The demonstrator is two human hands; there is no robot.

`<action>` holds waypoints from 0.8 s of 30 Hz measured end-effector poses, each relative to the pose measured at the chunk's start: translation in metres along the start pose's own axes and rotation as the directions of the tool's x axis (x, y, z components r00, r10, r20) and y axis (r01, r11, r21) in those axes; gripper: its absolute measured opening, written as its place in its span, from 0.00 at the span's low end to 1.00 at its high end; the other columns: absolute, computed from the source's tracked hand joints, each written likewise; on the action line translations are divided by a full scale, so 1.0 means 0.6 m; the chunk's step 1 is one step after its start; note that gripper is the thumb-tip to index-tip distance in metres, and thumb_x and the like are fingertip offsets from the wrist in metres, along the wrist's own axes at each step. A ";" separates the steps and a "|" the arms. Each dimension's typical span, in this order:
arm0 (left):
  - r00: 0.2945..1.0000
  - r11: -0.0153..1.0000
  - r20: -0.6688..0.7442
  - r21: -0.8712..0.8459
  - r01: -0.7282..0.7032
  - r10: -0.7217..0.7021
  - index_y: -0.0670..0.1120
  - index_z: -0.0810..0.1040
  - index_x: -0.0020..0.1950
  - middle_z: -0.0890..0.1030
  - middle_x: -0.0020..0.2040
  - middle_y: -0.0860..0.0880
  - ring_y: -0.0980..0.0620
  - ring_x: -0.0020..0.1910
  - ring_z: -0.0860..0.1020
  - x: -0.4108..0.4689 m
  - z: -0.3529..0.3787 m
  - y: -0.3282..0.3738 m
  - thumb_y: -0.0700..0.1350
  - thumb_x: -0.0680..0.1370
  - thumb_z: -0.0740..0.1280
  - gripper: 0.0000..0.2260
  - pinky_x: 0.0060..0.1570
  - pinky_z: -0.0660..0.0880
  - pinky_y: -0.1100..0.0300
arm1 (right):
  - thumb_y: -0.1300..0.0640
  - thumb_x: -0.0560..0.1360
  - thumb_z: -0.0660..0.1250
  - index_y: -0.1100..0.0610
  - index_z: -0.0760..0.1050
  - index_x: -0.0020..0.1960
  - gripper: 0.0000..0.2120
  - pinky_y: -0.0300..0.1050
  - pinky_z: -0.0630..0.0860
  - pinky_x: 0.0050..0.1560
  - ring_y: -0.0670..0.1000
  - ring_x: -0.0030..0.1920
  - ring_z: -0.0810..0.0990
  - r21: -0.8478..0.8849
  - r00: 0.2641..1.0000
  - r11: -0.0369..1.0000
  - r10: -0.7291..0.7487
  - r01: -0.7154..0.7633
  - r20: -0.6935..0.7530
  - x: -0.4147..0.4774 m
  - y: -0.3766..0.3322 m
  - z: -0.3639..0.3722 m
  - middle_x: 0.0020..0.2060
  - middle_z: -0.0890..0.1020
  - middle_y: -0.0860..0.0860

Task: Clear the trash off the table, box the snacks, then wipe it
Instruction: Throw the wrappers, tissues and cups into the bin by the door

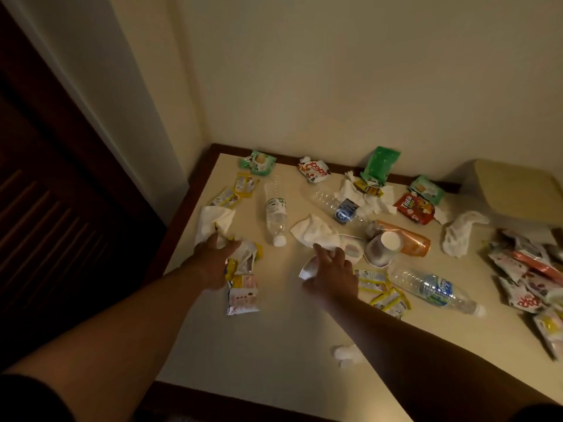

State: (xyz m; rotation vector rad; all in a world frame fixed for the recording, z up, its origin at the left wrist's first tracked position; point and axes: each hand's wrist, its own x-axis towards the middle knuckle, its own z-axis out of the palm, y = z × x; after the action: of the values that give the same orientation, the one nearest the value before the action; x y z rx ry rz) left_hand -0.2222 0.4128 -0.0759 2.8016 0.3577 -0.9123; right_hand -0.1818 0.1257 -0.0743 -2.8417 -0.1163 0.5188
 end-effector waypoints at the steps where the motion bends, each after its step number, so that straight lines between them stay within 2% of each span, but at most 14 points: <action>1: 1.000 1.000 0.020 0.023 0.003 -0.003 0.66 0.48 0.81 0.42 0.82 0.45 0.35 0.79 0.52 0.009 0.002 0.001 0.49 0.76 0.69 0.41 0.73 0.65 0.45 | 0.43 0.67 0.70 0.35 0.53 0.78 0.44 0.58 0.73 0.63 0.61 0.69 0.70 -0.001 1.000 1.000 -0.002 0.002 0.009 0.008 0.003 0.000 0.72 0.63 0.53; 4: 1.000 0.999 -0.005 0.034 0.008 -0.008 0.65 0.58 0.79 0.54 0.79 0.45 0.37 0.73 0.61 0.020 0.004 0.008 0.46 0.77 0.68 0.35 0.70 0.69 0.48 | 0.44 0.66 0.72 0.37 0.51 0.78 0.46 0.60 0.72 0.62 0.60 0.67 0.73 -0.046 1.000 0.999 -0.017 0.017 -0.005 0.025 0.003 -0.008 0.67 0.65 0.53; 7: 0.996 0.999 -0.085 0.052 -0.007 0.012 0.61 0.66 0.76 0.62 0.74 0.45 0.39 0.68 0.69 0.025 0.003 0.013 0.45 0.78 0.68 0.29 0.67 0.72 0.47 | 0.42 0.64 0.73 0.41 0.49 0.79 0.50 0.62 0.67 0.66 0.60 0.70 0.66 -0.133 0.998 0.991 -0.032 0.025 -0.047 0.049 0.005 -0.021 0.69 0.64 0.54; 10: 0.992 0.993 -0.126 0.116 0.012 0.002 0.54 0.68 0.75 0.66 0.71 0.45 0.39 0.64 0.72 0.027 0.005 0.017 0.45 0.79 0.65 0.23 0.63 0.74 0.47 | 0.38 0.63 0.74 0.38 0.46 0.80 0.54 0.65 0.64 0.70 0.62 0.76 0.57 -0.159 1.000 0.987 -0.013 0.014 0.008 0.077 0.013 -0.032 0.77 0.53 0.55; 12: 0.987 0.994 -0.160 0.108 0.023 -0.005 0.52 0.70 0.73 0.69 0.70 0.44 0.39 0.63 0.73 0.028 0.006 0.020 0.44 0.80 0.63 0.20 0.62 0.74 0.47 | 0.37 0.64 0.74 0.36 0.49 0.78 0.50 0.64 0.66 0.69 0.63 0.77 0.55 -0.129 0.996 0.992 0.013 -0.002 0.084 0.091 0.017 -0.035 0.80 0.48 0.53; 13: 0.985 0.995 -0.173 0.092 0.027 -0.011 0.51 0.71 0.73 0.69 0.70 0.44 0.39 0.63 0.73 0.028 0.008 0.019 0.44 0.81 0.63 0.20 0.62 0.74 0.47 | 0.38 0.64 0.74 0.37 0.55 0.76 0.46 0.63 0.69 0.66 0.63 0.76 0.57 -0.115 0.995 0.993 0.002 0.009 0.098 0.095 0.019 -0.035 0.78 0.52 0.53; 16: 0.973 1.000 -0.231 -0.028 0.015 -0.021 0.51 0.71 0.74 0.73 0.69 0.44 0.38 0.63 0.74 0.024 0.018 0.012 0.44 0.80 0.62 0.21 0.61 0.75 0.47 | 0.46 0.67 0.73 0.46 0.68 0.67 0.30 0.54 0.76 0.54 0.61 0.66 0.66 -0.097 0.995 0.991 -0.094 0.098 0.039 0.096 0.025 -0.033 0.63 0.67 0.53; 19: 0.944 0.984 -0.326 -0.180 -0.009 -0.051 0.48 0.79 0.65 0.80 0.61 0.42 0.38 0.58 0.79 0.012 0.015 0.012 0.42 0.78 0.66 0.15 0.55 0.77 0.49 | 0.51 0.70 0.71 0.51 0.72 0.65 0.24 0.53 0.76 0.53 0.60 0.64 0.68 -0.072 0.992 0.989 -0.126 0.127 0.014 0.092 0.028 -0.036 0.60 0.71 0.54; 22: 0.909 0.957 -0.406 -0.290 -0.025 -0.099 0.45 0.80 0.54 0.82 0.52 0.41 0.37 0.52 0.80 -0.007 0.003 0.009 0.42 0.78 0.67 0.06 0.46 0.77 0.50 | 0.54 0.73 0.67 0.54 0.74 0.63 0.19 0.53 0.76 0.54 0.61 0.63 0.71 0.012 0.990 0.992 -0.127 0.128 -0.056 0.084 0.022 -0.048 0.59 0.73 0.56; 24: 0.884 0.924 -0.447 -0.378 -0.053 -0.132 0.46 0.80 0.54 0.83 0.51 0.41 0.37 0.51 0.81 -0.021 -0.007 0.005 0.43 0.78 0.68 0.05 0.43 0.76 0.53 | 0.56 0.73 0.66 0.55 0.75 0.62 0.18 0.54 0.76 0.55 0.62 0.61 0.74 0.070 0.985 0.988 -0.130 0.139 -0.112 0.078 0.015 -0.061 0.57 0.75 0.57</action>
State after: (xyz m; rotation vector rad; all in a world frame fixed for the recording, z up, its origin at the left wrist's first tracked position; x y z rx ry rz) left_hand -0.2292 0.4088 -0.0649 2.6102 0.5881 -0.1228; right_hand -0.1246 0.1142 -0.0590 -2.7541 -0.2605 0.3348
